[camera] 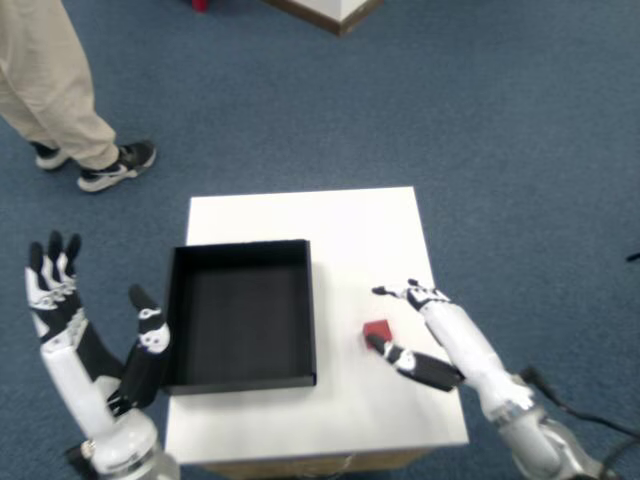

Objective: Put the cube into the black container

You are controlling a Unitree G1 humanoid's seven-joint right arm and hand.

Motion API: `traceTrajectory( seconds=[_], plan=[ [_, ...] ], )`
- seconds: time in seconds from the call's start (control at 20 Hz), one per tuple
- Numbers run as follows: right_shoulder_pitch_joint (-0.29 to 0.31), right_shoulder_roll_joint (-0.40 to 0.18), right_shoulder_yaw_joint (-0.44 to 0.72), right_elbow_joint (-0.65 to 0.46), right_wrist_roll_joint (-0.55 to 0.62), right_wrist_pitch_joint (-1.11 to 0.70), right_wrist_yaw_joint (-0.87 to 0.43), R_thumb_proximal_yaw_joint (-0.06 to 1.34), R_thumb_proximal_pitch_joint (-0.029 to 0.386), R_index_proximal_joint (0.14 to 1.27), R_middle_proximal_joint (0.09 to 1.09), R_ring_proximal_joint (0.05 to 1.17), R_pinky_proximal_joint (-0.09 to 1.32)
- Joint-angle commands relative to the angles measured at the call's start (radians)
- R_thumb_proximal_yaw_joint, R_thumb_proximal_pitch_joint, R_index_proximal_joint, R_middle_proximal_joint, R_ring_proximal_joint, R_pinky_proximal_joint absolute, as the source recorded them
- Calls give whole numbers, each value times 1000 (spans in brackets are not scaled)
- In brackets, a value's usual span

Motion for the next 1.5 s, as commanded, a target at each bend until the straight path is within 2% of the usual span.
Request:
traceTrajectory(
  seconds=[0.05,0.1,0.15,0.35,0.55,0.8,1.1,1.35,1.5],
  plan=[
    [-35,-24,167,24,-102,122,-317,273,12,358,320,294,132],
    [-36,-24,192,24,-118,142,-359,272,10,359,321,296,134],
    [-37,-22,280,20,-171,216,-503,273,4,362,325,299,139],
    [-32,-16,458,-49,-280,435,-822,267,-4,364,333,304,143],
    [-78,-42,543,-175,-347,585,-973,263,-8,362,335,305,143],
    [-146,-86,571,-329,-378,700,-1039,267,-12,357,332,303,143],
    [-203,-149,572,-478,-383,808,-1042,298,-15,358,332,303,140],
    [-234,-183,566,-552,-376,865,-1014,373,-13,364,332,301,141],
    [-225,-199,558,-587,-364,900,-980,398,-14,367,331,300,140]
  ],
)
